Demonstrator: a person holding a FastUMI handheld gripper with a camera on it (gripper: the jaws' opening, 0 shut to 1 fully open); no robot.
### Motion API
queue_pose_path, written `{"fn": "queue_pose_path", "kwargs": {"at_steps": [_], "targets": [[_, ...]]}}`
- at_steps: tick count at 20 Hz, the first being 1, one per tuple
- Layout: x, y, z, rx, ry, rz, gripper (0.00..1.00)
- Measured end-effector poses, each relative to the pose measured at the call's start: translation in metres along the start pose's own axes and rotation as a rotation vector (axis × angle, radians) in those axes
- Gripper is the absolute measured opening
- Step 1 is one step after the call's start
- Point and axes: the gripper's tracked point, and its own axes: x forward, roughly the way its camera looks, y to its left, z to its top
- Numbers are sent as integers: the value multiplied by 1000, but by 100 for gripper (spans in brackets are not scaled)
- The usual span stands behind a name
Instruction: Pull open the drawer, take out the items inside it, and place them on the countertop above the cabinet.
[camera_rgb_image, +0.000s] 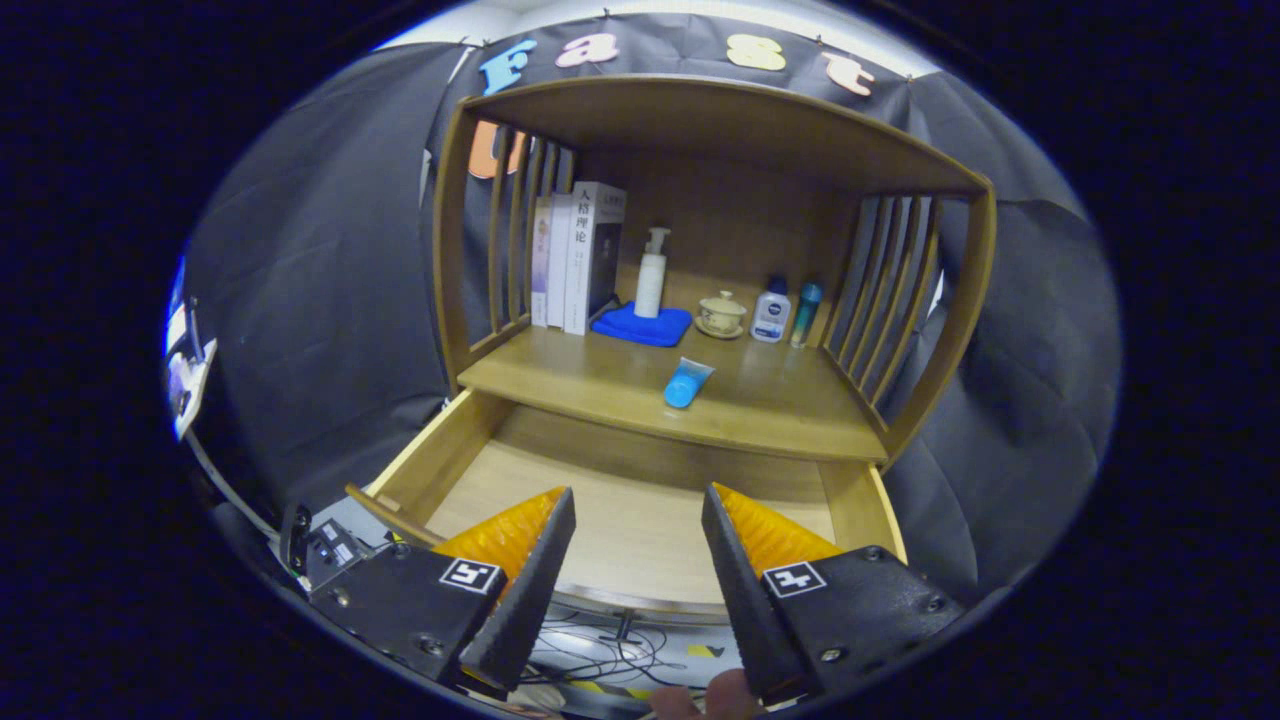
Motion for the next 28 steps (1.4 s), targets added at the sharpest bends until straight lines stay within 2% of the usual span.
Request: {"fn": "queue_pose_path", "kwargs": {"at_steps": [2, 3, 6, 10, 13, 14, 17, 25, 28], "targets": [[-7, 8, -12, 28, -56, 19, 81], [-8, 16, -21, 43, -72, 41, 86], [-4, 19, -52, 59, -84, 38, 100], [-5, 17, -84, 68, -142, 11, 100], [-10, 30, -101, 106, -220, 75, 100], [-8, 27, -107, 110, -237, 74, 100], [16, 14, -117, 107, -247, 22, 100], [36, 5, -139, 106, -304, -50, 100], [47, 5, -150, 116, -261, -62, 100]]}}
